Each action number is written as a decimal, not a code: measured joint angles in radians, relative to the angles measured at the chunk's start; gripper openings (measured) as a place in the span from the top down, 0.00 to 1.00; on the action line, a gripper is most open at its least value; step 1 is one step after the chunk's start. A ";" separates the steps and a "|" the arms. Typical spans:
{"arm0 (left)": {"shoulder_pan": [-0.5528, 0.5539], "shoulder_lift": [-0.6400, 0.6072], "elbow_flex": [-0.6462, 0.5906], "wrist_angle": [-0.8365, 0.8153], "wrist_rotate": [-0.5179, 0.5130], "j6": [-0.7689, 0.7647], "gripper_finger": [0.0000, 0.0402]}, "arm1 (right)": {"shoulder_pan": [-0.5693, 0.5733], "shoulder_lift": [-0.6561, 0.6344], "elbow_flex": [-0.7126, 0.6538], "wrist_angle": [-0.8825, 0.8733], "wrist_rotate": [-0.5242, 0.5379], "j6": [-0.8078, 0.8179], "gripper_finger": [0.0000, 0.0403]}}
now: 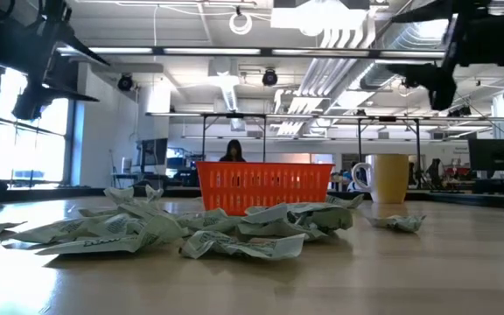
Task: Pick and place Stevia / Truvia into bins
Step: Put the stevia packet into the orange bin
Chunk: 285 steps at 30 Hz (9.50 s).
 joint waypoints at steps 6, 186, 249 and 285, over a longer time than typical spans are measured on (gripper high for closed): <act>0.000 0.000 -0.001 -0.065 0.019 0.073 0.21 | -0.215 0.309 0.301 -0.471 -0.278 0.068 0.21; 0.000 -0.001 0.000 -0.255 0.139 0.185 0.21 | -0.390 1.278 1.014 -1.206 -0.470 -0.734 0.49; 0.000 0.000 -0.001 -0.286 0.127 0.177 0.21 | -0.307 1.172 0.755 -1.005 -0.450 -0.444 0.87; 0.000 0.143 -0.001 -0.237 0.163 0.282 0.21 | -0.255 1.297 1.244 -1.285 -0.738 -0.536 0.50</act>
